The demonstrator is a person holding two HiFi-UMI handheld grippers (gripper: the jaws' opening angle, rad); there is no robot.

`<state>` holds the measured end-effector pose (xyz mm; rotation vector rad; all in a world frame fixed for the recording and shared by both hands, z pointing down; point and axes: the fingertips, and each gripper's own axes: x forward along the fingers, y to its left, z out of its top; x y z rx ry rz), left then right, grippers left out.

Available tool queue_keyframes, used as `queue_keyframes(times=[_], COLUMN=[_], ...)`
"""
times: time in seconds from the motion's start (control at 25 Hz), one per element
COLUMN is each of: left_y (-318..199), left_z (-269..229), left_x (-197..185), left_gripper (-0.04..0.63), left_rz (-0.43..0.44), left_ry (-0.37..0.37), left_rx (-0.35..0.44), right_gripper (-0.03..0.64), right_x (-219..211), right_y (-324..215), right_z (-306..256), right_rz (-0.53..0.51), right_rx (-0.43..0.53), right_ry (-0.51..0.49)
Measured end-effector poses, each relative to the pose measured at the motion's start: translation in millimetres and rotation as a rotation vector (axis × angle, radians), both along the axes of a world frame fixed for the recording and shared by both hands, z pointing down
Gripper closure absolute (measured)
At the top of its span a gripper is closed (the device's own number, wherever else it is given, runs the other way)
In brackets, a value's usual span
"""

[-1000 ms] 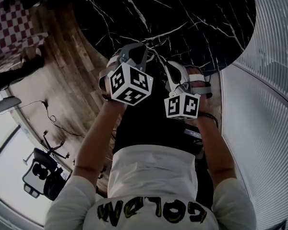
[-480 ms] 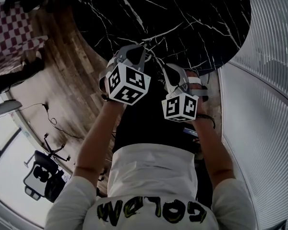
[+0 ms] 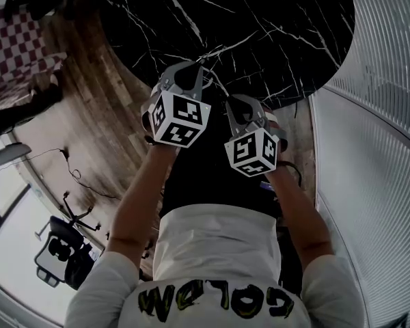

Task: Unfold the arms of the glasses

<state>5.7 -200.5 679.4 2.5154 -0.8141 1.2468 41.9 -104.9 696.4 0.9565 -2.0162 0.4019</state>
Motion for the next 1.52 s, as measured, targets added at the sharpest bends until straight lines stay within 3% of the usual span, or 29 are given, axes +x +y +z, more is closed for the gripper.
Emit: queue_keyframes(times=[0.32, 1.12, 1.52], left_y=[1.7, 1.4, 14.4], left_z=[8.3, 20.3, 26.7], left_x=[-2.8, -7.7, -4.7], left_gripper=[0.592, 0.591, 0.592], left_rz=[-0.04, -0.076, 0.009], left_ry=[-0.01, -0.046, -0.106], left_rx=[-0.002, -0.017, -0.02], right_gripper=[0.594, 0.588, 0.563], right_x=[-4.5, -25.9, -5.4], right_y=[8.6, 33.2, 22.7], right_z=[5.0, 12.1, 13.2], right_rz=[0.153, 0.185, 0.204], right_rx=[-0.131, -0.261, -0.224], right_ry=[-0.108, -0.191, -0.187])
